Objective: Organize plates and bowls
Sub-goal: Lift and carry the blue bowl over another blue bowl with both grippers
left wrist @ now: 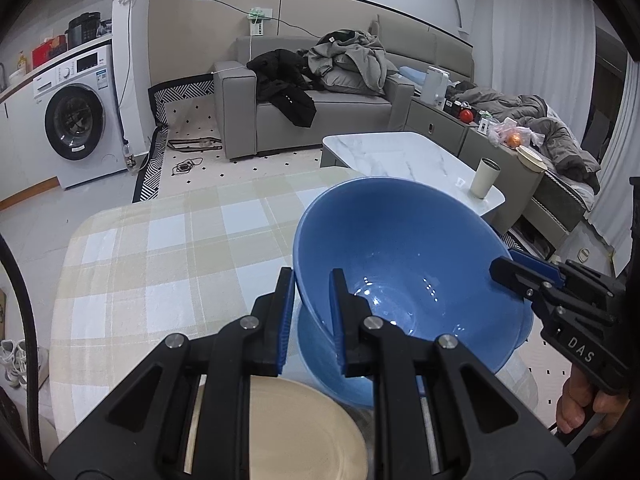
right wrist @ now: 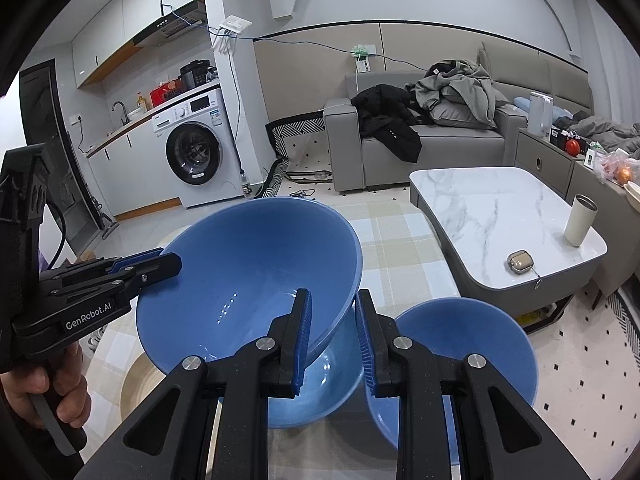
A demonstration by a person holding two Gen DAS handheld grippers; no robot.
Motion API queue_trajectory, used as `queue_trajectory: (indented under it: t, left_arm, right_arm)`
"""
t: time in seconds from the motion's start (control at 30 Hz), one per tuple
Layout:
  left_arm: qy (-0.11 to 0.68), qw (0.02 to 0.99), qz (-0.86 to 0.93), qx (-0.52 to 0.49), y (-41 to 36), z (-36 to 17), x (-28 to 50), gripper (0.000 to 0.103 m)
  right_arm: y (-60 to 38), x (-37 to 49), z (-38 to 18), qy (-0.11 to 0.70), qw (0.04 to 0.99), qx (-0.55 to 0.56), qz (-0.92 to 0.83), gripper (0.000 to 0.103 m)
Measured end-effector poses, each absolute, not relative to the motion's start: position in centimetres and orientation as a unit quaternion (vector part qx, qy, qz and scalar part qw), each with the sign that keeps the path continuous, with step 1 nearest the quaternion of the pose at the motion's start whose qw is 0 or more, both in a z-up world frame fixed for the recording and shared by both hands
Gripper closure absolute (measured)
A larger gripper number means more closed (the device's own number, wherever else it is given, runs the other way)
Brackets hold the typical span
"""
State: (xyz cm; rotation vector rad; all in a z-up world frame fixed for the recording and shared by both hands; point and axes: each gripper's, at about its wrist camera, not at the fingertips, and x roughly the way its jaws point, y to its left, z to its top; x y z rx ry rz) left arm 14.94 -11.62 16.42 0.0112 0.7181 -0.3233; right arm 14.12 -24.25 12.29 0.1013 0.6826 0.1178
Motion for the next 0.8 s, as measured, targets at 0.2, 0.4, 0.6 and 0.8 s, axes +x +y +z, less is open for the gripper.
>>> queue_trajectory:
  t: [0.2, 0.4, 0.6, 0.8]
  left_arm:
    - [0.351, 0.923, -0.156, 0.003, -10.3, 15.8, 14.4, 0.089]
    - [0.35, 0.923, -0.157, 0.014, -10.7, 14.7, 13.8, 0.089]
    - [0.349, 0.924, -0.158, 0.016, -11.1, 13.8, 13.6, 0.089]
    - [0.348, 0.923, -0.163, 0.018, -11.7, 12.2, 13.2, 0.089]
  right_arm:
    - [-23.1, 13.0, 11.6, 0.325, 0.943, 0.047, 0.055, 0.08]
    - [-23.1, 11.8, 10.5, 0.314, 0.945, 0.065, 0.056, 0.08]
    - [-22.8, 10.4, 9.6, 0.299, 0.951, 0.059, 0.049, 0.08]
    - [-22.8, 9.8, 8.8, 0.295, 0.953, 0.058, 0.045, 0.08]
